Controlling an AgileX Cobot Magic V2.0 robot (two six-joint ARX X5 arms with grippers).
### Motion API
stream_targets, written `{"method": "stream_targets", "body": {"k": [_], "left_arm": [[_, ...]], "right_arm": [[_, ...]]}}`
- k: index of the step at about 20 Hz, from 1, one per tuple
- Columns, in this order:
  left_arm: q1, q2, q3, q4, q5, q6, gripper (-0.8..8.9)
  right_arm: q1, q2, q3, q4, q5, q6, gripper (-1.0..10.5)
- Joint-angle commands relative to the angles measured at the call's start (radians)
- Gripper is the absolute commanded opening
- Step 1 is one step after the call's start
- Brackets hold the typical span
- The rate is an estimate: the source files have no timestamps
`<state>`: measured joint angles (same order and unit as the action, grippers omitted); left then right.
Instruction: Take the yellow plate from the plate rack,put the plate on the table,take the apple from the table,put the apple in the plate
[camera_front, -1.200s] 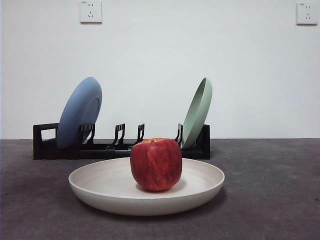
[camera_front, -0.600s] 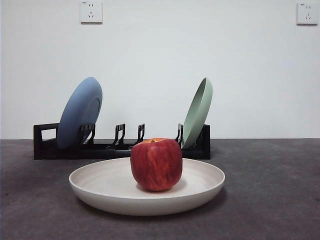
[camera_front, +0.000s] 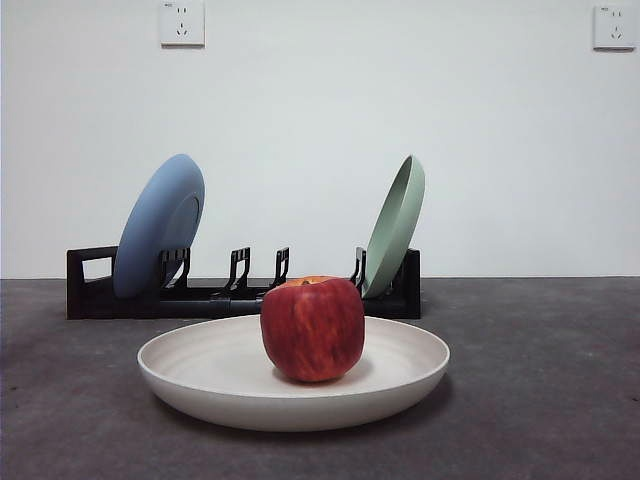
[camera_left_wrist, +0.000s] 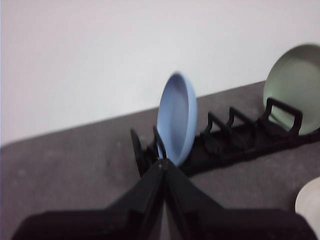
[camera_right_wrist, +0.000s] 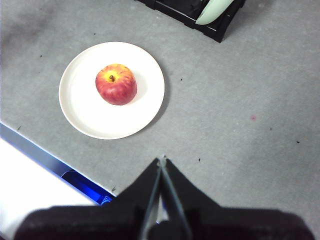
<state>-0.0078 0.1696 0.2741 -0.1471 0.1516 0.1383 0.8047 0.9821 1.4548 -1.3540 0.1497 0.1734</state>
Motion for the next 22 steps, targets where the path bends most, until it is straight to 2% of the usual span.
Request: {"method": "stream_targets", "body": {"k": [1,6,8,22], "left_arm": [[0.016,-0.058,-0.116,0.039,0.005,-0.094,-0.03],[0.019,-0.146,-0.267,0.042,0.004,-0.187,-0.03],[0.024,-0.166,-0.267,-0.008,0.0,-0.187,-0.03],[0.025,-0.129,-0.266,-0.009,0.012,-0.19,-0.03]], "right_arm": [[0.001,0.003,0.0,-0.025,0.001,0.01,0.0],[0.001,0.003,0.0,-0.025,0.001,0.01,0.0],[0.001,0.003,0.0,-0.025,0.001,0.01,0.0],[0.001,0.004,0.0,-0.025,0.009,0.01,0.0]]}}
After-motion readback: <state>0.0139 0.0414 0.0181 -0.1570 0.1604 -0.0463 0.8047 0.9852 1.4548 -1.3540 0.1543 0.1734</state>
